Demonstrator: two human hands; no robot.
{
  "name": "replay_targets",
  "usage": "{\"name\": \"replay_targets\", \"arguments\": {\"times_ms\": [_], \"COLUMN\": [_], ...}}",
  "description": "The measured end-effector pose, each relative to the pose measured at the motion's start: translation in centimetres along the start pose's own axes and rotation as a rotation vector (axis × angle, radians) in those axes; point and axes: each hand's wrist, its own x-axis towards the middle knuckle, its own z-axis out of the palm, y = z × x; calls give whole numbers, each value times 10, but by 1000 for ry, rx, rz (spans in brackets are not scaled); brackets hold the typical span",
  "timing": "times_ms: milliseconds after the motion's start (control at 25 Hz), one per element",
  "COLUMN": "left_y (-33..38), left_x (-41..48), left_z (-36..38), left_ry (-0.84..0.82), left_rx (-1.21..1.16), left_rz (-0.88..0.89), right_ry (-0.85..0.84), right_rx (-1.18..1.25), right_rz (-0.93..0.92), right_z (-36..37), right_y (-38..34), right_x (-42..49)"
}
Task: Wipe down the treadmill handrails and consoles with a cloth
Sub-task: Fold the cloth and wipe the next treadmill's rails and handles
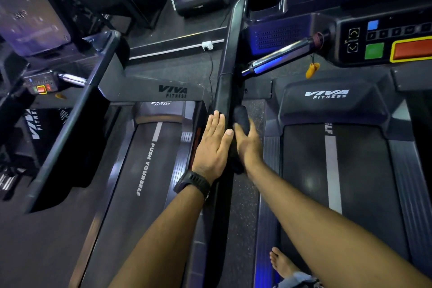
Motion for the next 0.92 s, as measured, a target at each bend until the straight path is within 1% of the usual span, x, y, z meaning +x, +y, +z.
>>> {"name": "replay_targets", "arguments": {"times_ms": [40, 80, 120, 200, 240, 280, 360, 400, 480, 520, 560, 600, 640, 680, 720, 760, 840, 880, 920], "left_y": [0, 1, 1, 0, 0, 0, 0, 1, 0, -1, -1, -1, -1, 0, 0, 0, -2, -2, -2], "left_x": [-3, -6, -8, -7, -6, -7, -12, -16, -17, -16, -16, -18, -21, -24, -27, -29, -29, -28, -30], "left_z": [0, 1, 0, -1, -1, -1, 0, 0, -1, -1, -1, 0, 1, 1, 0, 0, -1, -1, 0], "left_ry": [-1, -3, -2, 4, 4, 3, 1, 1, 5, 5, 1, -1, -3, -3, -2, 2, 15, 16, 13], "left_rx": [-6, -12, -17, -22, -28, -34, -33, -32, -43, -48, -43, -35, -33, -35, -40, -47, -70, -81, -84], "left_rz": [-4, -2, 5, 15, 7, -6, -13, -8, 2, -3, -12, -18, -24, -26, -22, -15, -15, -31, -46], "right_ry": [-15, -25, -39, -14, -4, -3, -10, -25, -18, -1, 2, -5, -10, -19, -22, -22, -20, -27, -22], "right_rx": [20, -4, -48, -49, -75, -75, -25, -21, -51, -30, -35, -3, 18, -1, -41, -85, -49, -73, -95], "right_rz": [106, 82, -10, -248, -295, -207, 69, 81, -130, -219, -230, -130, 12, 122, 101, -15, -276, -318, -238], "right_z": [-1, -4, -4, -1, 0, -1, -1, -4, 0, 2, 2, 2, 1, 1, -2, -2, -1, 0, -1], "right_y": [7, 12, 10, 9, 7, 7, 13, 19, 22, 23, 22, 21, 21, 27, 28, 25, 20, 18, 18], "right_x": [-1, -13, -29, -39, -26, -14, -13, -24, -51, -48, -33, -21, -18, -21, -35, -53, -65, -51, -39]}}
